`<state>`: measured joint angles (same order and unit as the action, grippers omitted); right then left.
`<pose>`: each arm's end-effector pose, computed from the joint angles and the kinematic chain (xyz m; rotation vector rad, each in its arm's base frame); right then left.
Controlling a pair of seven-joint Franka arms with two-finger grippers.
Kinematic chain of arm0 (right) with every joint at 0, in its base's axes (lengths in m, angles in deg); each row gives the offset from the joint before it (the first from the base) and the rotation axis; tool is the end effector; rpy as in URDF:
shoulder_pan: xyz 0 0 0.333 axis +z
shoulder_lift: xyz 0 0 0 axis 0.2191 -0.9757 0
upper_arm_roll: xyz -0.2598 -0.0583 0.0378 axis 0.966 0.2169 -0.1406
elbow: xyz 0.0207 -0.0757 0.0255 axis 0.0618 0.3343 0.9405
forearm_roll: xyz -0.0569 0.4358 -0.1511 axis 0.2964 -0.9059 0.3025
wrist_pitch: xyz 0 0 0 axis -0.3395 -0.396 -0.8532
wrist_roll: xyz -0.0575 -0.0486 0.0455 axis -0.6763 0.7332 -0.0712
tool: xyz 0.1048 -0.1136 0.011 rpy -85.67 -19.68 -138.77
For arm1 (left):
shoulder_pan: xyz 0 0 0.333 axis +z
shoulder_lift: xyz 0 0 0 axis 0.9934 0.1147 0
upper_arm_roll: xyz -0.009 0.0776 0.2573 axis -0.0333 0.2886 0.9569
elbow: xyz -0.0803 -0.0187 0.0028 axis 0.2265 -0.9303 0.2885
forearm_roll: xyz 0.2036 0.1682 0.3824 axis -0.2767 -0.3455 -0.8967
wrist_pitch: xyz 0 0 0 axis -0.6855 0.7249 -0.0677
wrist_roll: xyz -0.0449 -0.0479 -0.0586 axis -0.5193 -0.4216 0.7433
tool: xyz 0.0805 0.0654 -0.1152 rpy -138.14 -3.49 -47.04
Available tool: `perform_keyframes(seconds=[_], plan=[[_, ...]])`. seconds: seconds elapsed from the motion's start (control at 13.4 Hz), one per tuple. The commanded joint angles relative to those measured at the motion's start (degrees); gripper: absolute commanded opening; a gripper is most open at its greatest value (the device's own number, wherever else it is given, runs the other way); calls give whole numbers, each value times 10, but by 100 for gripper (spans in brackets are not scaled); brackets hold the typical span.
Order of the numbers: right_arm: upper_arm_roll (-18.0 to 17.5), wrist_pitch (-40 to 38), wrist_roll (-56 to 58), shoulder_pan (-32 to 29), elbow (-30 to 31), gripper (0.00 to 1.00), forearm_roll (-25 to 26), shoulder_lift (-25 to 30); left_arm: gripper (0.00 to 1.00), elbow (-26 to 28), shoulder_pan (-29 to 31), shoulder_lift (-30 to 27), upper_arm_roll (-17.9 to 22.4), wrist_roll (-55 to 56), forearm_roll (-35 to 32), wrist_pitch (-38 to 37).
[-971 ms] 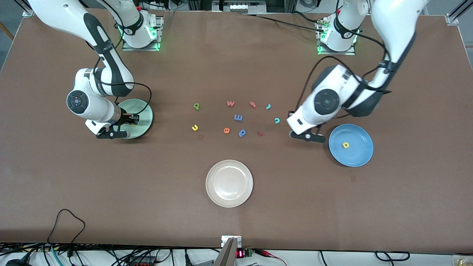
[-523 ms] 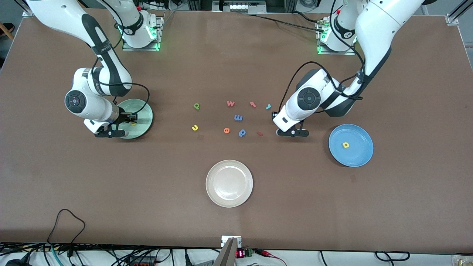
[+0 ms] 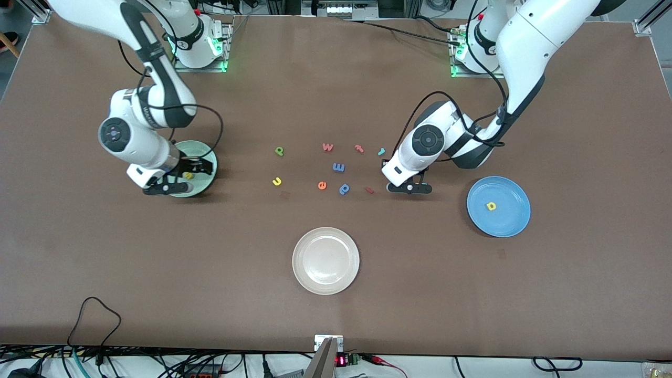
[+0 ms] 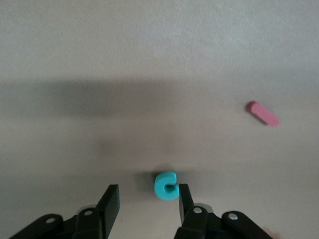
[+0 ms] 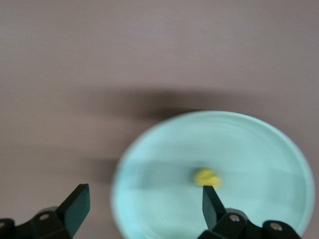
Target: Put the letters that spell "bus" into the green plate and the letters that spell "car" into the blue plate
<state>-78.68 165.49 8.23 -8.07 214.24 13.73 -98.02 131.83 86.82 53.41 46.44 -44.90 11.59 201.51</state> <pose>0.5560 0.1209 0.0917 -3.0754 -0.1464 0.1499 0.4943 -0.3596 0.0472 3.1012 0.0004 -0.2763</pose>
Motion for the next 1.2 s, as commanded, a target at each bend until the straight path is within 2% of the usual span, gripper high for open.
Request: perform_keyframes(seconds=[0.0,0.07,0.15,0.3,0.45,0.52,0.75,0.82,0.9,0.97,1.12], plan=[[-32,-3,-15,15,-40,99,-3,-11,57,-3,-17,15,6,32,-21,18],[-32,-4,0,39,-67,98,7,-29,55,-3,-17,15,6,33,-21,18],[-32,-5,13,55,-92,91,14,-48,52,-3,-18,16,7,34,-21,18],[-32,-6,19,86,-129,71,36,-77,51,-3,-18,20,8,43,-21,18],[-32,-7,18,112,-153,55,38,-100,38,-2,-18,20,8,44,-21,17],[-32,-6,18,123,-163,51,38,-110,34,-2,-18,20,8,44,-21,17],[-30,-5,17,154,-186,51,43,-138,31,-3,-18,20,9,44,-21,17],[-30,-4,16,165,-190,51,66,-146,26,-3,-18,20,12,44,-23,17],[-28,-2,10,169,-190,52,87,-153,17,-3,-18,20,12,45,-21,15],[-28,0,7,169,-191,52,96,-161,13,-3,-18,19,12,45,-23,11],[-28,8,6,169,-190,52,101,-172,12,-5,-18,15,12,49,-21,-6]])
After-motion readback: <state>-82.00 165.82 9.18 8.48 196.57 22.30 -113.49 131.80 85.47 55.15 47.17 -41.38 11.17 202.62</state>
